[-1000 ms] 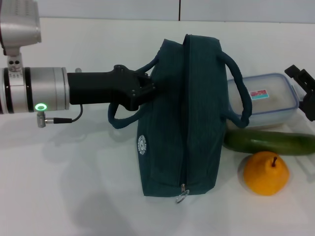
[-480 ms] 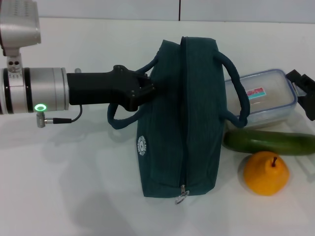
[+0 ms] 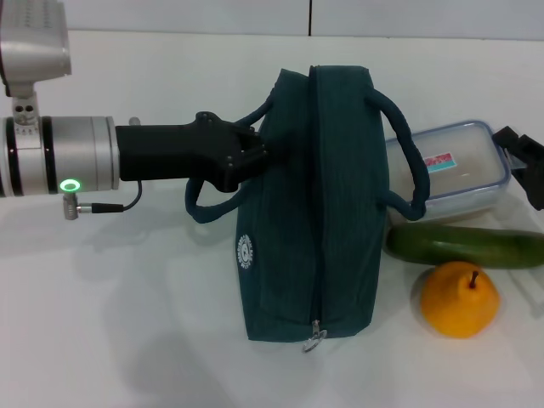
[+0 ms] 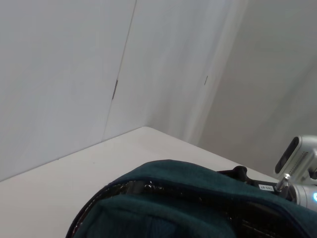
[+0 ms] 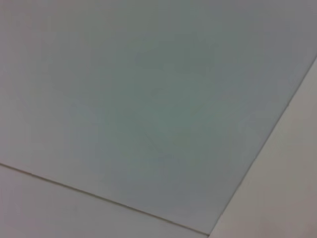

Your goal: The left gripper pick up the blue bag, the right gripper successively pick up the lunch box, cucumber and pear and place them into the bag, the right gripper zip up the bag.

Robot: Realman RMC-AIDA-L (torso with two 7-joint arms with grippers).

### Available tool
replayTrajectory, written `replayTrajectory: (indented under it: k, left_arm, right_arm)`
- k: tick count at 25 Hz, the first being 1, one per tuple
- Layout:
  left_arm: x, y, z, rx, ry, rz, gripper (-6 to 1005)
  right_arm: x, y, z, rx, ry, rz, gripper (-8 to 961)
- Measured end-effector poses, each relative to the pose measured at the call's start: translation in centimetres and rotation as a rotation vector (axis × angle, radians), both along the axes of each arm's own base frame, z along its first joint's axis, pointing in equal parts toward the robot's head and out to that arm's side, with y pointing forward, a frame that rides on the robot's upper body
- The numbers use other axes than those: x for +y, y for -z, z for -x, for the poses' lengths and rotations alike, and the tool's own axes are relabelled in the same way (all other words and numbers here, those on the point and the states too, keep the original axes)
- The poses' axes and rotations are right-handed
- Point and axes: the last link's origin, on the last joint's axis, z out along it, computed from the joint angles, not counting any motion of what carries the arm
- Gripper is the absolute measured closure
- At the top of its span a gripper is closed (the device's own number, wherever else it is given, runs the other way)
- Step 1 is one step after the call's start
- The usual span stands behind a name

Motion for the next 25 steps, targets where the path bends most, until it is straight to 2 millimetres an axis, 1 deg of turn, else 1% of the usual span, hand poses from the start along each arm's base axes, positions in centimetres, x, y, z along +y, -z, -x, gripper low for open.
replayTrajectory:
  k: [1, 13, 17, 22, 25]
  left_arm:
    - [0.0, 0.0, 0.0, 0.000, 0.000, 0.000, 956]
    - [0.0, 0.0, 0.0, -0.003, -0.001, -0.001, 956]
    - [0.1, 0.0, -0.1, -0.004, 0.001, -0.002, 956]
    - [0.1, -0.1, -0.2, -0.013, 0.000, -0.007, 956]
    - [0.1, -0.4, -0.2, -0.036, -0.007, -0.019, 956]
  right_arm:
    - [0.0, 0.0, 0.0, -0.008, -0.004, -0.005, 761]
    - [-0.2, -0.3, 0.0, -0.042, -0.028, -0.041, 770]
    - [-0.4, -0.6, 0.0, -0.051, -0.040, -0.058, 805]
    - [-0.4, -1.1, 0.6, -0.079, -0.103, -0.102, 849]
    - [-0.4, -1.8, 0.7, -0.101, -0.140, -0.137, 859]
